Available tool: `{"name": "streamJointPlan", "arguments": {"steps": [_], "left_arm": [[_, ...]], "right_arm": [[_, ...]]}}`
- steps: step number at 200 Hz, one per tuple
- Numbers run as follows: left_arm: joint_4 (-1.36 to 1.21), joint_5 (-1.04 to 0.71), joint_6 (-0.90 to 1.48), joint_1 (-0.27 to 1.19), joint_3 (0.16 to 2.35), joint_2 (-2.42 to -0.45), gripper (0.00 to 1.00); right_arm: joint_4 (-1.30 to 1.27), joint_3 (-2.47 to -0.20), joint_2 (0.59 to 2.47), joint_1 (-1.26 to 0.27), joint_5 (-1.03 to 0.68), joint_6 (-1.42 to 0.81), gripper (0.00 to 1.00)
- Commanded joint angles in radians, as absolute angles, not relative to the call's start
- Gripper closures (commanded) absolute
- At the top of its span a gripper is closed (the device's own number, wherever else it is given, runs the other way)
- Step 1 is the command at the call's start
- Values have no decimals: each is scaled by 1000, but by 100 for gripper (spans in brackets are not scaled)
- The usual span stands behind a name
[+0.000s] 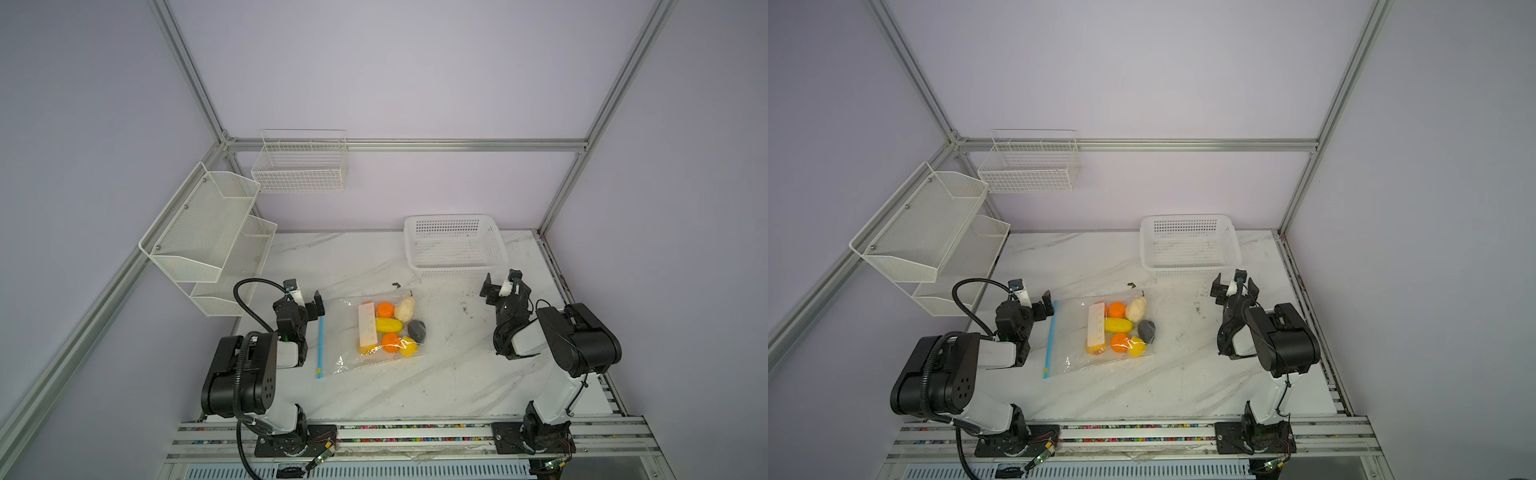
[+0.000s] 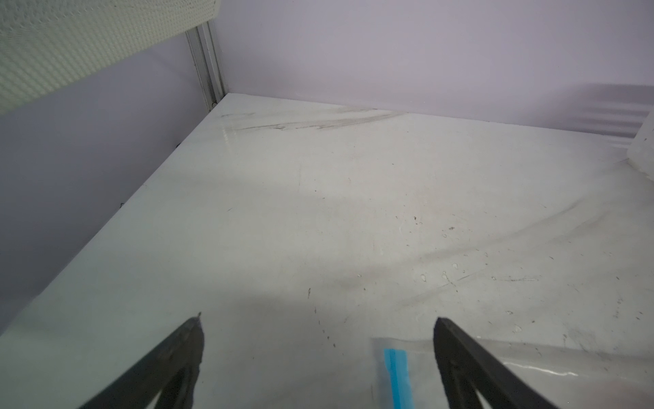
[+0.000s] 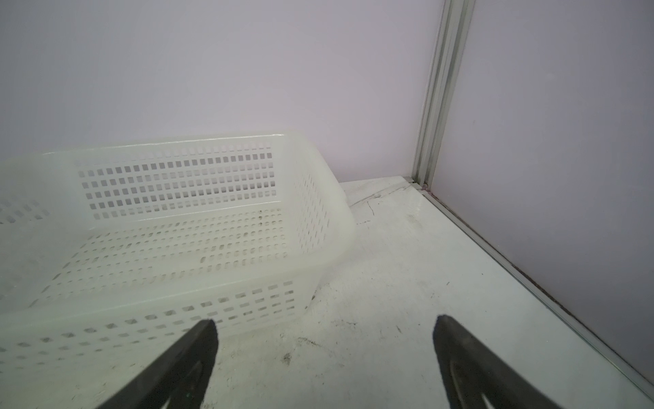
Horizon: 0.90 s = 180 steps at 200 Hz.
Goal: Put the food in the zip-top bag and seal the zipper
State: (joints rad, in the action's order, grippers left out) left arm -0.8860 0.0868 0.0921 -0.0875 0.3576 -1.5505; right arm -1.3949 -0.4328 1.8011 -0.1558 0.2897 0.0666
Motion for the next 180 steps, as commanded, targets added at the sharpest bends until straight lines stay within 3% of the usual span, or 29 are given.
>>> {"name": "streamJointPlan", "arguments": {"steps": [1, 80, 180], "left_arm": [[-940, 106, 69, -77, 365, -1552, 0], [-936, 112, 68, -74, 371, -1559, 0], [-934, 112, 66, -74, 372, -1560, 0]], "right_arm": [[-1375, -459, 1791, -138, 252, 50, 3], [-1325, -481, 1791, -94, 91, 49, 3], [-1288, -499, 1788, -89, 104, 75, 2]]}}
